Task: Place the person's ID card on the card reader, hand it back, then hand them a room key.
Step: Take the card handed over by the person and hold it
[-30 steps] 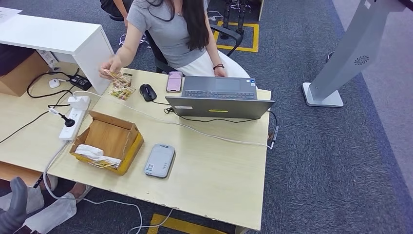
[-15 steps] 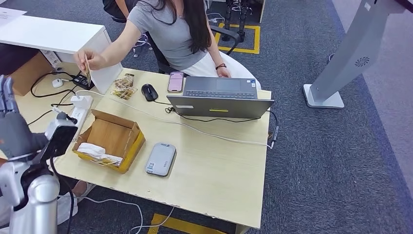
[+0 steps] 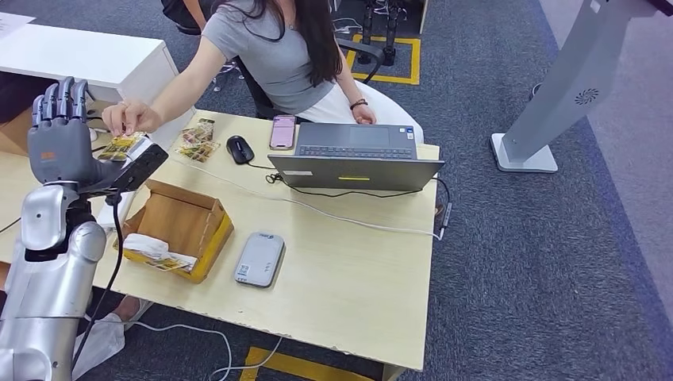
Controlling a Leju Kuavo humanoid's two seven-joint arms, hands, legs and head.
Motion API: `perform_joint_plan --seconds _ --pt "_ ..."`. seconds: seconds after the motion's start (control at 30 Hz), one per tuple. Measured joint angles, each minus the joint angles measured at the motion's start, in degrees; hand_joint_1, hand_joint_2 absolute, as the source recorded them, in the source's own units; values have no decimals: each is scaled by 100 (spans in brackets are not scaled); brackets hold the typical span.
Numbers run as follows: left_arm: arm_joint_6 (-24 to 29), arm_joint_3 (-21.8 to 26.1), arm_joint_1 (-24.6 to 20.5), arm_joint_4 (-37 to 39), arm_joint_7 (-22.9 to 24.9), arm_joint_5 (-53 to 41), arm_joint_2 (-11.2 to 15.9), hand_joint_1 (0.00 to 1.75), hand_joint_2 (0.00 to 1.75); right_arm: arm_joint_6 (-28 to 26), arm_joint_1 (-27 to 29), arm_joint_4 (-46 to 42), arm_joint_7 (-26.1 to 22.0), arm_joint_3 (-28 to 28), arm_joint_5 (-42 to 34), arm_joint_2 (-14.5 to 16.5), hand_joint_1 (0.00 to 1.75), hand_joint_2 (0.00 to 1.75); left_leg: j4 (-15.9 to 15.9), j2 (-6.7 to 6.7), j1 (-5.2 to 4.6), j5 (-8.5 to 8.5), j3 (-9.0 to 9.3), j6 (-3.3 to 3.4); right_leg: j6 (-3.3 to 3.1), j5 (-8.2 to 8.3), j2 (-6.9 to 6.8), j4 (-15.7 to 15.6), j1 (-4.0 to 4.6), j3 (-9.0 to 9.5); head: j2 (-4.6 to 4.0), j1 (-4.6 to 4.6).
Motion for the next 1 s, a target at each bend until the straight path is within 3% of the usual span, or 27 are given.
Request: perform_joint_plan --seconds 1.0 --pt "4 -92 -20 195 0 1 91 0 175 0 1 -4 2 1 1 -2 0 0 0 1 0 1 -6 0 0 0 0 1 0 -4 0 -1"
